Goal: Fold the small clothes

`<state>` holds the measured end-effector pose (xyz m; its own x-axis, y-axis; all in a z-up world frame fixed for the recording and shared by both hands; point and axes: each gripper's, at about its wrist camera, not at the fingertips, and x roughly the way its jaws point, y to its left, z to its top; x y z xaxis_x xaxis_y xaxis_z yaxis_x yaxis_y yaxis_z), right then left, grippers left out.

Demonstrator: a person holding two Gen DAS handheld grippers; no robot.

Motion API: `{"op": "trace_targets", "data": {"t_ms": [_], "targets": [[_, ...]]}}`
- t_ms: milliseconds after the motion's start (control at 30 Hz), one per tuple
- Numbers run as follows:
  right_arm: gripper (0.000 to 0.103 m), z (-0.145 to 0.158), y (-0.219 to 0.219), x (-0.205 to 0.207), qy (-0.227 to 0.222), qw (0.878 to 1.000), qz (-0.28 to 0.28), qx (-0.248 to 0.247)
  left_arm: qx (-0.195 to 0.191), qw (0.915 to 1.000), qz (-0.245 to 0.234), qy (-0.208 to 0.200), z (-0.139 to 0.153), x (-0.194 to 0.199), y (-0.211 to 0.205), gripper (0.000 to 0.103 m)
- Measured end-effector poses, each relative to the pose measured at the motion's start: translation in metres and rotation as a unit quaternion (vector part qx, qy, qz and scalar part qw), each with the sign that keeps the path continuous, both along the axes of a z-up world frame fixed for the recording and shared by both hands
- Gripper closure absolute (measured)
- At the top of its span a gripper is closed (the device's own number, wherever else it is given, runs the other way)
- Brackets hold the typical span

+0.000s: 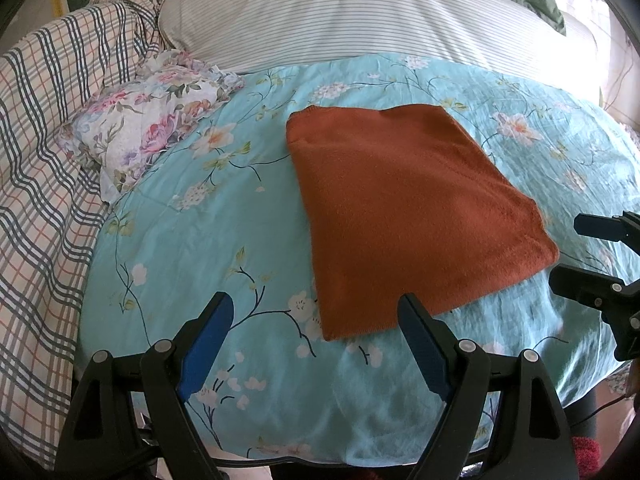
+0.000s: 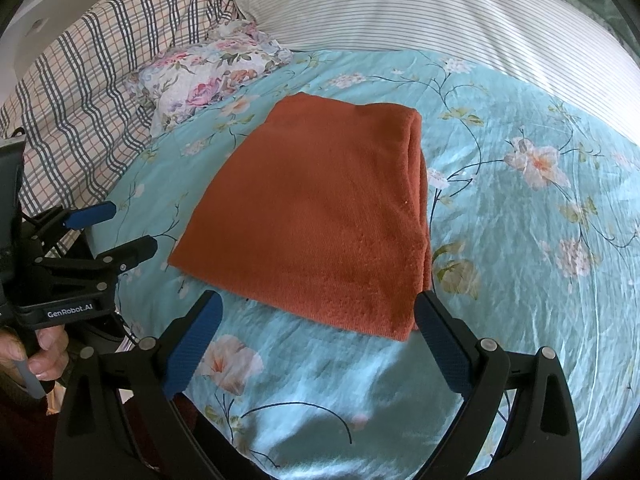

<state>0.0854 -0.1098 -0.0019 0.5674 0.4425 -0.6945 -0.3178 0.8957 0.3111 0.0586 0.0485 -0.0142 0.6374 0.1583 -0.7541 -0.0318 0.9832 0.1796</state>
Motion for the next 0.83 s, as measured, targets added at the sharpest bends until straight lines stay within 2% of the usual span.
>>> {"op": "trace_targets", "data": {"t_ms": [233,467,833], "targets": [[0.006,0.002,0.003,0.007,0.002,1.0,0.001,0.004,-0.018,0.9998,0.0,-0.004,0.001,0.012,0.007,0.018],[0.006,-0.001,-0.003,0.031,0.005,1.0,0.006,0.01,-0.011,0.9998,0.008,-0.014,0.003,0.029,0.012,0.018],[0.006,-0.006,-0.007,0.044,0.01,1.0,0.007,0.019,-0.012,0.9998,0.014,-0.009,0.002,0.036,0.015,0.018]]}}
